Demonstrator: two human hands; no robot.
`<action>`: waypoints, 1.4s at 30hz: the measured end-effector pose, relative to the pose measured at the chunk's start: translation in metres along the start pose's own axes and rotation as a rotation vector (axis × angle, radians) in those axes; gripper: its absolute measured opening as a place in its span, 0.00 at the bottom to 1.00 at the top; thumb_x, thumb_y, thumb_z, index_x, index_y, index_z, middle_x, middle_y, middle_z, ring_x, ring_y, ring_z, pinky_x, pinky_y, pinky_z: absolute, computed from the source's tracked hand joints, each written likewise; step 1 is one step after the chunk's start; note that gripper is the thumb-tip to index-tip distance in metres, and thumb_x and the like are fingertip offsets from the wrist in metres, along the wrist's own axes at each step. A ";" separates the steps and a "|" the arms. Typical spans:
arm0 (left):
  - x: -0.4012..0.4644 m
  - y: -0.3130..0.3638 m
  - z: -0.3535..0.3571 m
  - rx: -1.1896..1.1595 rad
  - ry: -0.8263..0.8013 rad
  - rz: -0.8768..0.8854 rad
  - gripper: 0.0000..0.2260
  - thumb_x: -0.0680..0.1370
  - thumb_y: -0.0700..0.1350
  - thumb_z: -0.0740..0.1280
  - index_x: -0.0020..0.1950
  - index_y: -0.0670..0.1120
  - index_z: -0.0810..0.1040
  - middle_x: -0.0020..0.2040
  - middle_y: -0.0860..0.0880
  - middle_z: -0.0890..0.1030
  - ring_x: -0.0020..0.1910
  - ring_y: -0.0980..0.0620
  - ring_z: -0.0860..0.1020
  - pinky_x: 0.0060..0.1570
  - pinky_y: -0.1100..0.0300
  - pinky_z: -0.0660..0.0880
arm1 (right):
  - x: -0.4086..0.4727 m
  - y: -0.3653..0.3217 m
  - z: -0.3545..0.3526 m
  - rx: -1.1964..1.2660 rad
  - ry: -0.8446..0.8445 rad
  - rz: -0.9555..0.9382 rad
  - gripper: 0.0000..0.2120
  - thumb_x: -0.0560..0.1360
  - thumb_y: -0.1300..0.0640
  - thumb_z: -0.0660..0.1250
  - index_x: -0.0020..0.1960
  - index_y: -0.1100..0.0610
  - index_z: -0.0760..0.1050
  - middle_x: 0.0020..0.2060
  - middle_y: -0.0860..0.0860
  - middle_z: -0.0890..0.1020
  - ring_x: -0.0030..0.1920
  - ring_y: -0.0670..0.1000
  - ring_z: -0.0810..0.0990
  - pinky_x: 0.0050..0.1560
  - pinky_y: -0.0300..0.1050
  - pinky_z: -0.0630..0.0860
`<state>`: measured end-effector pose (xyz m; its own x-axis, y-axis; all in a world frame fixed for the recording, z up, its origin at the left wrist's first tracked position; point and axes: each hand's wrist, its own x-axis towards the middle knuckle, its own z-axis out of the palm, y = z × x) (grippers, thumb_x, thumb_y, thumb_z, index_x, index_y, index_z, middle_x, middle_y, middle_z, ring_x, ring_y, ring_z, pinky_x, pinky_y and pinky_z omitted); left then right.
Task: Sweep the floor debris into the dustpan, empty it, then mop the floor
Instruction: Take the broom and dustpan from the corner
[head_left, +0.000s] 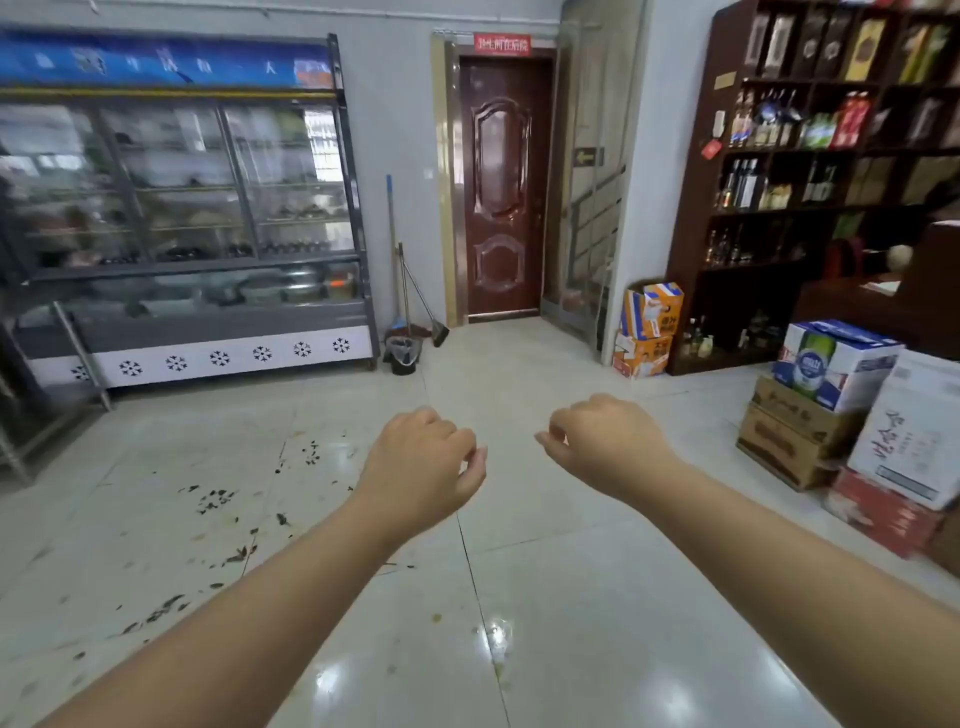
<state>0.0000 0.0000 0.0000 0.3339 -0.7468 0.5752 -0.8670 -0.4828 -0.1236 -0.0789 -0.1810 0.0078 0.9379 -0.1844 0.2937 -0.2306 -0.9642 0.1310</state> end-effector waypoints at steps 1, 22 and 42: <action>0.008 -0.001 0.014 0.002 0.007 -0.007 0.11 0.66 0.42 0.76 0.27 0.44 0.77 0.22 0.49 0.75 0.27 0.46 0.75 0.28 0.58 0.71 | 0.006 0.008 0.004 -0.005 -0.002 0.000 0.19 0.80 0.45 0.53 0.51 0.56 0.77 0.46 0.51 0.81 0.50 0.53 0.75 0.41 0.45 0.67; 0.239 -0.123 0.251 -0.064 -0.036 -0.228 0.11 0.76 0.45 0.65 0.37 0.41 0.80 0.31 0.46 0.79 0.39 0.43 0.76 0.40 0.57 0.66 | 0.289 0.159 0.174 0.108 0.018 -0.102 0.17 0.80 0.45 0.54 0.53 0.53 0.77 0.48 0.50 0.81 0.52 0.53 0.75 0.42 0.42 0.64; 0.523 -0.290 0.497 -0.085 -0.104 -0.205 0.12 0.78 0.52 0.59 0.50 0.48 0.79 0.41 0.52 0.81 0.47 0.50 0.73 0.41 0.60 0.59 | 0.628 0.311 0.307 0.087 0.001 -0.034 0.17 0.80 0.46 0.53 0.53 0.53 0.77 0.47 0.50 0.81 0.50 0.52 0.76 0.42 0.42 0.67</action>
<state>0.6099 -0.4780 -0.0657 0.5385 -0.6826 0.4940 -0.8038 -0.5921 0.0579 0.5175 -0.6553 -0.0579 0.9447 -0.1511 0.2912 -0.1751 -0.9828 0.0581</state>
